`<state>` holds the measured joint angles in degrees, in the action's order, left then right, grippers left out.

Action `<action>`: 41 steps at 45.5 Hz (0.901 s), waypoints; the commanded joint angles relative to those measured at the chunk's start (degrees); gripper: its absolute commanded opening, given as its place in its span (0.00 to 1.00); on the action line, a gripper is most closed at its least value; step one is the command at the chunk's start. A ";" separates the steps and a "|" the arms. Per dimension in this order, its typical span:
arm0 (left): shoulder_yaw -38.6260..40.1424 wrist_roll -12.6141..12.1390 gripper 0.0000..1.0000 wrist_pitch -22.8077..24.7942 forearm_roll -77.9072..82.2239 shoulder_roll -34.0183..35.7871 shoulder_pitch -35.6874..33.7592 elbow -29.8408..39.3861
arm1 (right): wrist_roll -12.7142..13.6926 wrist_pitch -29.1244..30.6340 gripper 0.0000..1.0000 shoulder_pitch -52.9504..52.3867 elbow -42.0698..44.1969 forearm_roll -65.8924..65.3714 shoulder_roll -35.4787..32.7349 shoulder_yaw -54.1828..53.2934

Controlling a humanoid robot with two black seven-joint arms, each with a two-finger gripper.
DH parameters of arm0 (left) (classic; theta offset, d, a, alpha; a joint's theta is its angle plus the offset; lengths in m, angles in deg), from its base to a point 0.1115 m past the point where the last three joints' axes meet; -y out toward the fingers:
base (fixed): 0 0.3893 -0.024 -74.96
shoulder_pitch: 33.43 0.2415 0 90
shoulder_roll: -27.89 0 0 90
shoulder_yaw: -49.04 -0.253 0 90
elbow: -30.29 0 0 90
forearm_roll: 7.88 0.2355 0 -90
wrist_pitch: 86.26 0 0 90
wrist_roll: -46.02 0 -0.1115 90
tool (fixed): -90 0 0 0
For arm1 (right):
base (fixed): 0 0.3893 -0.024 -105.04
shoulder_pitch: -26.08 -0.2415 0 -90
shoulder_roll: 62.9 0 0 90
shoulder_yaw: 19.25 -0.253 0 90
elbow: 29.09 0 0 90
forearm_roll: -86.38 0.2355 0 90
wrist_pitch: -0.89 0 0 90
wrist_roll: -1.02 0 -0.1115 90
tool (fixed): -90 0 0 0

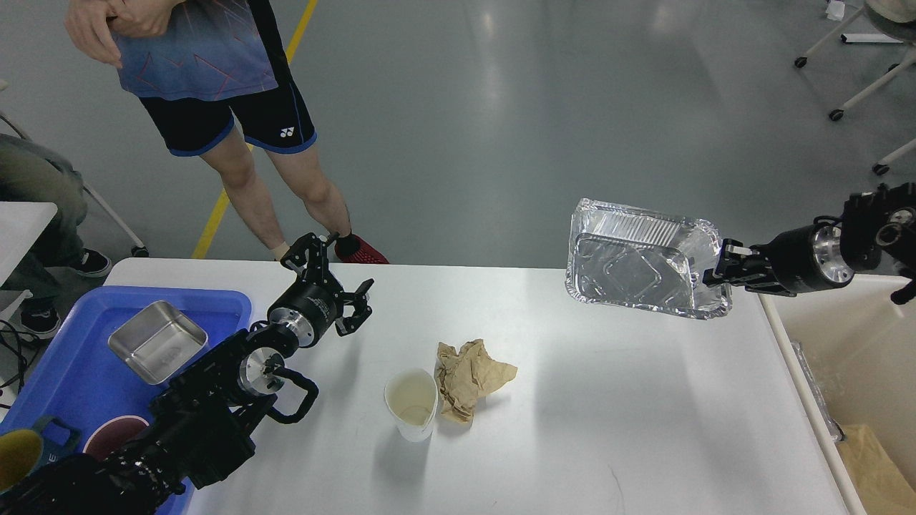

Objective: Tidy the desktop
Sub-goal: 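Carry the foil tray over the table toward the paper cup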

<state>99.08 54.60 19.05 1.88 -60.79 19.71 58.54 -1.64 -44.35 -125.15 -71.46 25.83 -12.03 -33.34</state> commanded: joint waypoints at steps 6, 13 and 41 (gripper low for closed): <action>-0.03 0.04 0.97 -0.01 0.08 -0.01 0.03 -0.04 | 1.17 4.80 0.00 -3.72 -1.57 0.07 2.39 -0.24; -0.03 0.04 0.97 -0.01 0.00 -0.01 0.03 -0.04 | 1.17 5.25 0.00 -5.12 -2.98 0.25 5.20 -0.24; -0.03 -0.75 0.97 0.34 0.08 0.26 -0.06 -0.04 | 1.17 4.37 0.00 -4.60 -0.34 2.09 10.39 -0.68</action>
<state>99.14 54.24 19.58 1.89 -60.38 19.74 58.50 -0.46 -39.90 -129.85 -71.80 26.92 -1.49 -33.92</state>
